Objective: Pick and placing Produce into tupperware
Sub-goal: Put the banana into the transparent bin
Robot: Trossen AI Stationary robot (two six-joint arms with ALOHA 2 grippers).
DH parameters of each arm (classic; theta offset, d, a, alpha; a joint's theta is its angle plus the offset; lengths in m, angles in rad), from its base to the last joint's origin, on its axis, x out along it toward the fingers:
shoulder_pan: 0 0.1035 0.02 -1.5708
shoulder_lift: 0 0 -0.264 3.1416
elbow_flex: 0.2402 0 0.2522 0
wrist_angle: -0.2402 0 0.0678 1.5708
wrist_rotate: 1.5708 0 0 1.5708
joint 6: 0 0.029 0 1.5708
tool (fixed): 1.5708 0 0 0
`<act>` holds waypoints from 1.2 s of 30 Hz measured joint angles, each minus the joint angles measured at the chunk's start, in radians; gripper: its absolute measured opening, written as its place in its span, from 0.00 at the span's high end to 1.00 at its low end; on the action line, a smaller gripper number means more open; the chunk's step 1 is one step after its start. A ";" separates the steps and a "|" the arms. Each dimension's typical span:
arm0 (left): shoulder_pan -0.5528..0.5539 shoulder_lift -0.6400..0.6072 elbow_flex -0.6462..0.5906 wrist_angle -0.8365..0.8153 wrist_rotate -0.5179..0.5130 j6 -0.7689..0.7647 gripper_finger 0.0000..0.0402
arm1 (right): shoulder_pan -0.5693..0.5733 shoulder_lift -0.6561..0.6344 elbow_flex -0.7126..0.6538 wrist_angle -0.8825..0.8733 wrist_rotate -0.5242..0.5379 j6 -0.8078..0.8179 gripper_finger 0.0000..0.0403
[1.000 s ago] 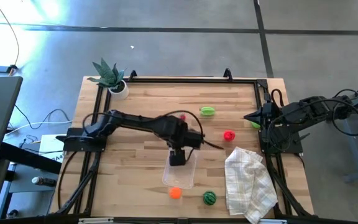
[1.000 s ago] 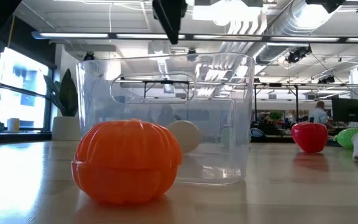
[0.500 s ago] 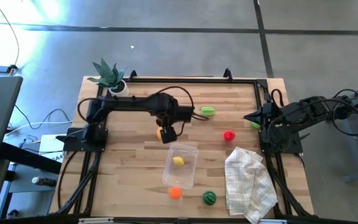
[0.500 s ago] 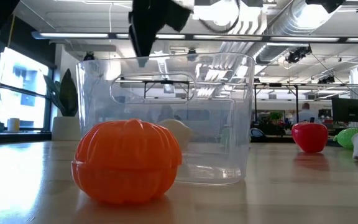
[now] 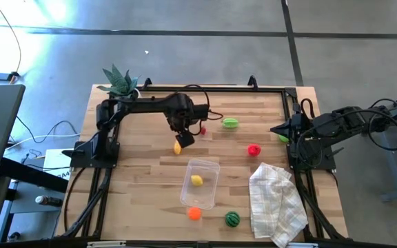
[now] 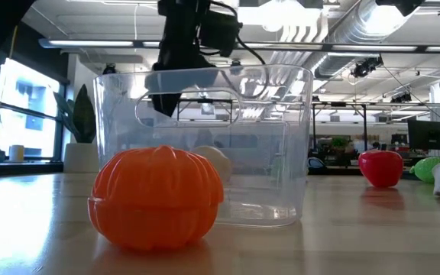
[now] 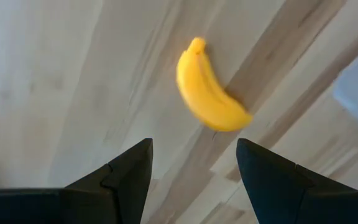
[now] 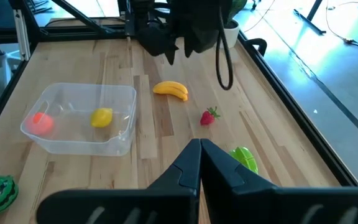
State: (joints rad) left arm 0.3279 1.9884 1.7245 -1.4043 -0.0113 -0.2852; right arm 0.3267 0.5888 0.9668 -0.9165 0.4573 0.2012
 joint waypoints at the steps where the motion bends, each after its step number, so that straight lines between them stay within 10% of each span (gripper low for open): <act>1: 0.003 0.000 0.000 0.009 0.006 -0.001 0.45 | 0.000 0.000 0.000 0.000 0.000 0.000 1.00; 19: 0.046 0.000 -0.005 -0.010 0.017 -0.243 0.45 | 0.000 0.000 0.000 0.000 0.000 0.000 1.00; 36: 0.010 -0.066 -0.380 0.352 0.138 -0.320 0.45 | 0.000 0.000 0.000 0.000 0.000 0.000 1.00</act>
State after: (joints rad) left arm 0.3376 1.9221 1.3441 -1.0525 0.1271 -0.6048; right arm 0.3267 0.5888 0.9668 -0.9169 0.4576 0.2012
